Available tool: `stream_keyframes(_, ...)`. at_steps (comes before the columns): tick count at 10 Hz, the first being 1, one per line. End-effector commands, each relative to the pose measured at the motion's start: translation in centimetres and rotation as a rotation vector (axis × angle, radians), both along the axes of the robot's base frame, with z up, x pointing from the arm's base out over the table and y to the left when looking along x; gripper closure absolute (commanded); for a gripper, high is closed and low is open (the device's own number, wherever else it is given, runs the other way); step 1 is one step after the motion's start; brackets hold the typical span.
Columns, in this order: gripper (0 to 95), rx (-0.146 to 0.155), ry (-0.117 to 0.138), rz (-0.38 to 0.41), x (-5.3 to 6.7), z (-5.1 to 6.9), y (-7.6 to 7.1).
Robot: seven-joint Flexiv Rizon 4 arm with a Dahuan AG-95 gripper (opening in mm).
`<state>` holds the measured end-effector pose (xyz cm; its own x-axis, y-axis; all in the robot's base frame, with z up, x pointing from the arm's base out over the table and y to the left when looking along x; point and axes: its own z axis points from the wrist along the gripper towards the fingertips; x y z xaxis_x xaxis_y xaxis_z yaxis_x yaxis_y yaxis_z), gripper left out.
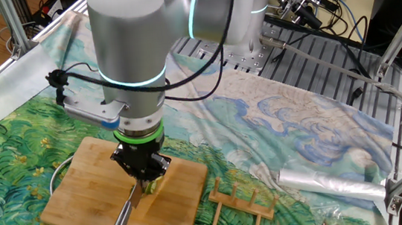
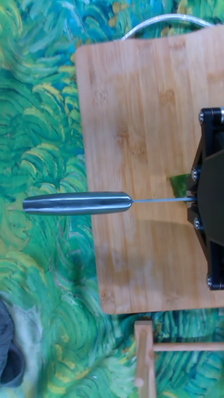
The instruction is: Chop the cucumber into shreds
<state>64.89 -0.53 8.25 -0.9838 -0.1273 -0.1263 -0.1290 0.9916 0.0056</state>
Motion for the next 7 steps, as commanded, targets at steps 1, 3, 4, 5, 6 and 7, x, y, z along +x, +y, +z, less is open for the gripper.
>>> stream_keyframes(1,95.0,0.006,-0.018,0.009,0.0,-0.2,-0.4)
stream_keyframes(3,95.0,0.007,-0.021,0.009,0.0,-0.5,-0.5)
stream_keyframes(4,95.0,0.011,-0.022,0.006,0.1,-0.7,-0.4)
stream_keyframes(5,95.0,0.010,-0.028,0.006,0.1,-1.0,-0.4)
stream_keyframes(6,95.0,0.013,-0.028,0.007,0.1,-1.1,-0.4)
stream_keyframes(7,95.0,0.009,-0.031,0.018,0.1,-1.6,-0.3)
